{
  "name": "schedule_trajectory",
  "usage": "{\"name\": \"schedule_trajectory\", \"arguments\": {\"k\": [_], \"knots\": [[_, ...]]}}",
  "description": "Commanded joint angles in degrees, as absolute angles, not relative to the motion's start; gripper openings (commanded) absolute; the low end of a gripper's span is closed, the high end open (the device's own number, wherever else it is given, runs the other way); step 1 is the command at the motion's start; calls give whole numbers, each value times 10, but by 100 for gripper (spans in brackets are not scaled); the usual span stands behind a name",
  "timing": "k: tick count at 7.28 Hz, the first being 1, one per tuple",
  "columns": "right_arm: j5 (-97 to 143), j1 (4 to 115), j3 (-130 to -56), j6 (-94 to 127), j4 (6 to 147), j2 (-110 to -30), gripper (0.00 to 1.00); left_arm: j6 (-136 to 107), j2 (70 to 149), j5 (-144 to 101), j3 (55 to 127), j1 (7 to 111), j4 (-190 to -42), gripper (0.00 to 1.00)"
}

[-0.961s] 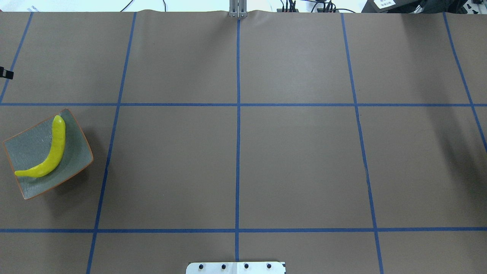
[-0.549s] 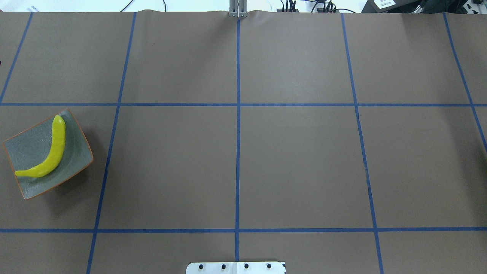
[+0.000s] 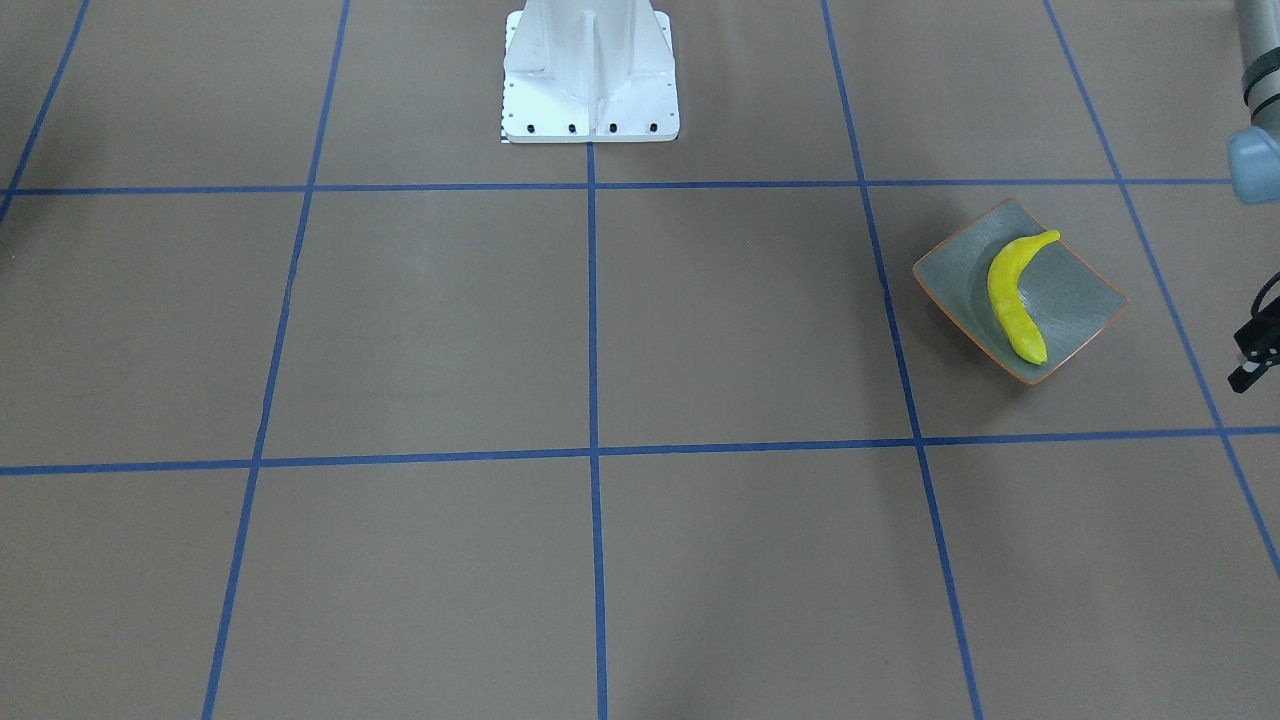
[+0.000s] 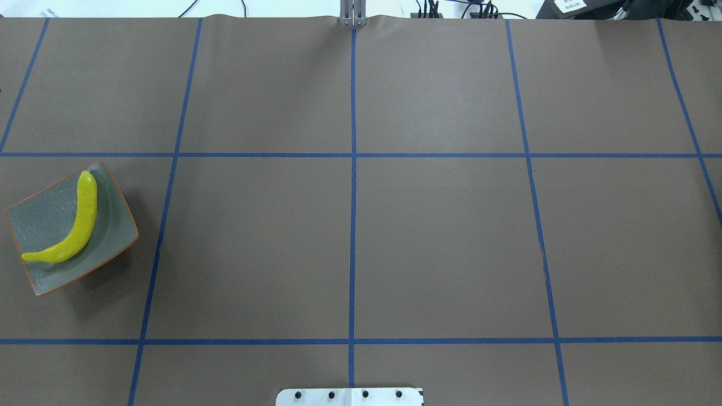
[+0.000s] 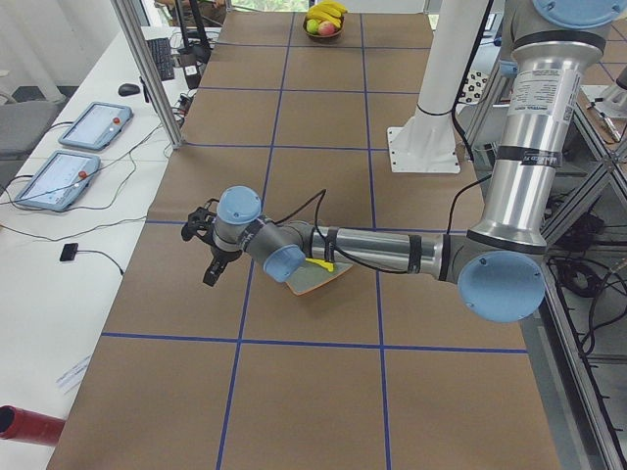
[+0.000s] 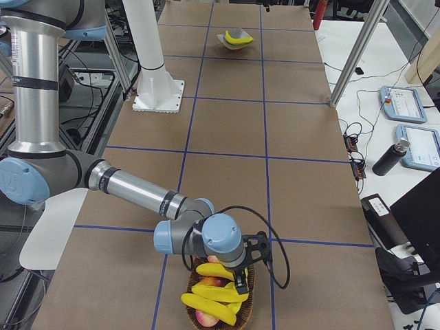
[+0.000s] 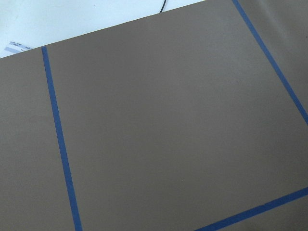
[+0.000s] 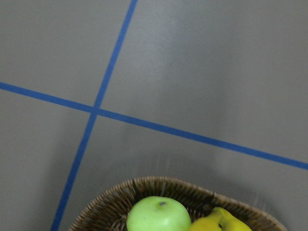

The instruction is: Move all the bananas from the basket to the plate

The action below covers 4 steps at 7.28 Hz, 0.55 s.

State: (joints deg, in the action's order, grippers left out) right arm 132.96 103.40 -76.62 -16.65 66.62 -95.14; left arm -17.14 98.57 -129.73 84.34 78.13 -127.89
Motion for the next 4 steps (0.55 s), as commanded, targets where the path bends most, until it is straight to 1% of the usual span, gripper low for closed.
{"name": "schedule_trajectory", "arguments": {"k": [1,2,4], "knots": [[1328,1099,-702,-195,665,-961,98,-171,981,-1297,853,781,-1281,100],[1327,1101,-674,-175,665,-950,96,-171,980,-1297,855,781,-1281,100],[1325,1100,-646,-77,668,-919,95,-171,980,-1297,856,782,-1283,100]]}}
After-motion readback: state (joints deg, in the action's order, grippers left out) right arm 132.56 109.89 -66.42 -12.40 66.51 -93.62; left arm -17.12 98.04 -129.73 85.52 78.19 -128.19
